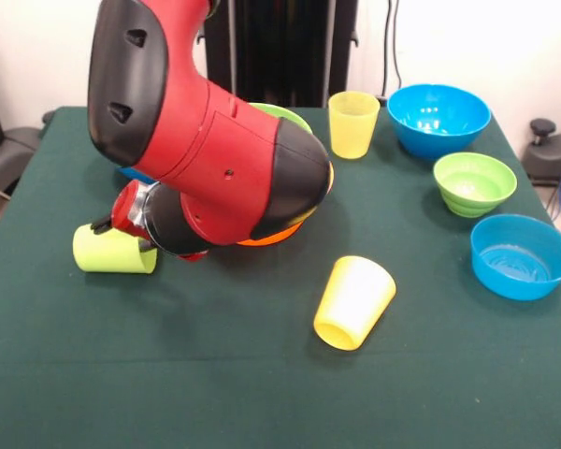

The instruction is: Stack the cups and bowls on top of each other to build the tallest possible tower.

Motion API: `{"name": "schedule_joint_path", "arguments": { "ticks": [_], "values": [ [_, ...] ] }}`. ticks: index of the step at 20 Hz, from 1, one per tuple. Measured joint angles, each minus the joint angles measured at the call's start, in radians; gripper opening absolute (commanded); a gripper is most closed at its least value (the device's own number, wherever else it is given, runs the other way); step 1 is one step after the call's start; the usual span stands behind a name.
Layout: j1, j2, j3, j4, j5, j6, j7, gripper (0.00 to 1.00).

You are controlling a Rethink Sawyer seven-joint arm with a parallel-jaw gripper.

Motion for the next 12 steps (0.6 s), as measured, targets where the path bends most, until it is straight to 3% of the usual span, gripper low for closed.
{"name": "schedule_joint_path", "arguments": {
  "ticks": [12],
  "values": [
    [0.011, 0.000, -0.023, 0.000, -0.058, -0.013, 0.000, 1.00]
  ]
}}
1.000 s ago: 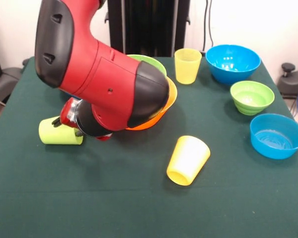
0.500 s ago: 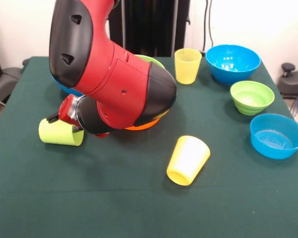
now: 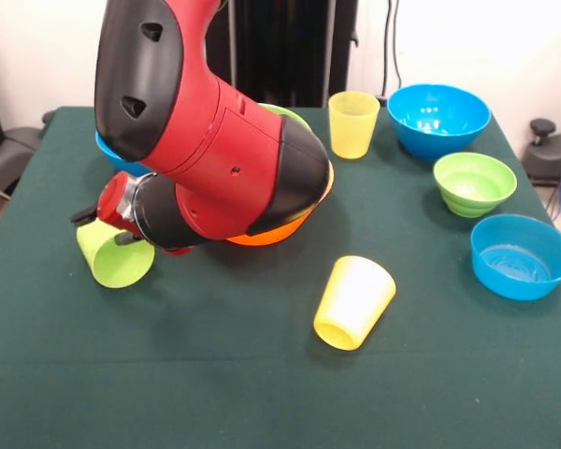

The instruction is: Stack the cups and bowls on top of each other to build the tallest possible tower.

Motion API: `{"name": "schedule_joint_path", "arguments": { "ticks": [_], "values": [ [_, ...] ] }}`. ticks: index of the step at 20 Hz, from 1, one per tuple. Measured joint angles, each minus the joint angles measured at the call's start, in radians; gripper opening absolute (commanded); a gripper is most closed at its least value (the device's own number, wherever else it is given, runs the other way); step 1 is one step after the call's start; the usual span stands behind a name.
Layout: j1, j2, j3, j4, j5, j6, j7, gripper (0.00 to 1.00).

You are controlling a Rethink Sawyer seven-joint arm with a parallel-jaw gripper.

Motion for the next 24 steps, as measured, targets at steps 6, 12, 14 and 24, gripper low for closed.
{"name": "schedule_joint_path", "arguments": {
  "ticks": [6, 12, 14, 24],
  "values": [
    [-0.007, 0.000, 0.000, 0.001, 0.000, -0.040, 0.000, 1.00],
    [-0.031, 0.000, 0.000, 0.009, 0.001, -0.067, 0.000, 1.00],
    [-0.046, 0.000, 0.000, 0.023, 0.006, -0.069, 0.000, 1.00],
    [-0.072, 0.000, 0.003, 0.092, 0.019, -0.070, 0.000, 1.00]
  ]
}}
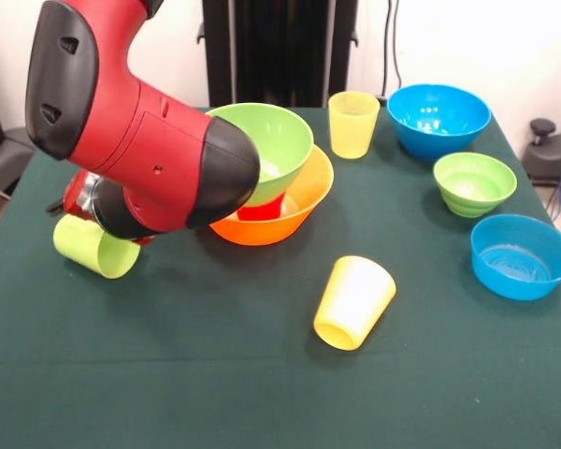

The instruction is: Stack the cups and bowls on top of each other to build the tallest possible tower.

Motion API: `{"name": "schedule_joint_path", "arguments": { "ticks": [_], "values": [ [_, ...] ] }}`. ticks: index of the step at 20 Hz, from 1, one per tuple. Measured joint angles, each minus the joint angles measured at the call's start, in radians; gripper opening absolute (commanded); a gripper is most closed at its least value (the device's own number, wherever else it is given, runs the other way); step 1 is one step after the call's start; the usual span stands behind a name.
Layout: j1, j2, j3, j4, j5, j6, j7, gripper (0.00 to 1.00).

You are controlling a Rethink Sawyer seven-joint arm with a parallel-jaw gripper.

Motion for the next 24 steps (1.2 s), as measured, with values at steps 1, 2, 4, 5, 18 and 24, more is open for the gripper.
{"name": "schedule_joint_path", "arguments": {
  "ticks": [1, 2, 4, 5, 18, 24],
  "values": [
    [0.000, 0.000, 0.001, 0.003, 0.000, 0.000, 0.000, 1.00],
    [-0.001, 0.000, 0.001, 0.007, 0.000, 0.000, 0.000, 1.00],
    [-0.001, 0.000, 0.004, 0.017, 0.000, 0.000, 0.000, 1.00],
    [-0.001, 0.000, 0.005, 0.020, 0.001, 0.000, 0.000, 1.00],
    [-0.001, -0.003, 0.009, 0.038, 0.006, 0.000, 0.000, 1.00],
    [-0.002, -0.015, -0.004, 0.038, 0.002, 0.000, 0.000, 0.00]
  ]
}}
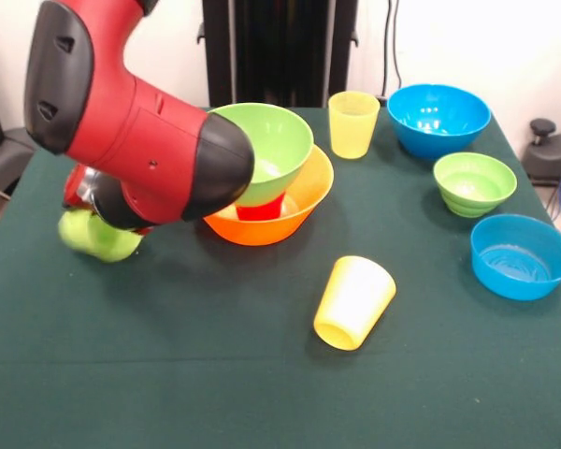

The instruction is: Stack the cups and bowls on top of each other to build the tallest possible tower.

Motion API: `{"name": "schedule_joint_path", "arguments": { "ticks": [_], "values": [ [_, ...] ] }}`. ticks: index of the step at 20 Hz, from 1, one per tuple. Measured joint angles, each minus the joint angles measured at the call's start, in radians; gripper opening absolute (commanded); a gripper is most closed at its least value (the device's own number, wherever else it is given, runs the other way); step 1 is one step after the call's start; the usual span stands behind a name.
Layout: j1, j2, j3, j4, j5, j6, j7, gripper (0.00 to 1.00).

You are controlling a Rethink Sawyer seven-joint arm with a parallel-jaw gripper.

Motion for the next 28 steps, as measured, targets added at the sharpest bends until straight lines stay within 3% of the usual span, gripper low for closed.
{"name": "schedule_joint_path", "arguments": {
  "ticks": [9, 17, 28],
  "values": [
    [-0.002, -0.012, 0.002, 0.002, 0.022, -0.011, 0.000, 0.00],
    [-0.006, -0.020, 0.011, 0.015, 0.037, -0.105, 0.000, 0.00],
    [-0.137, -0.166, 0.125, 0.174, 0.127, -0.340, 0.000, 0.00]
  ]
}}
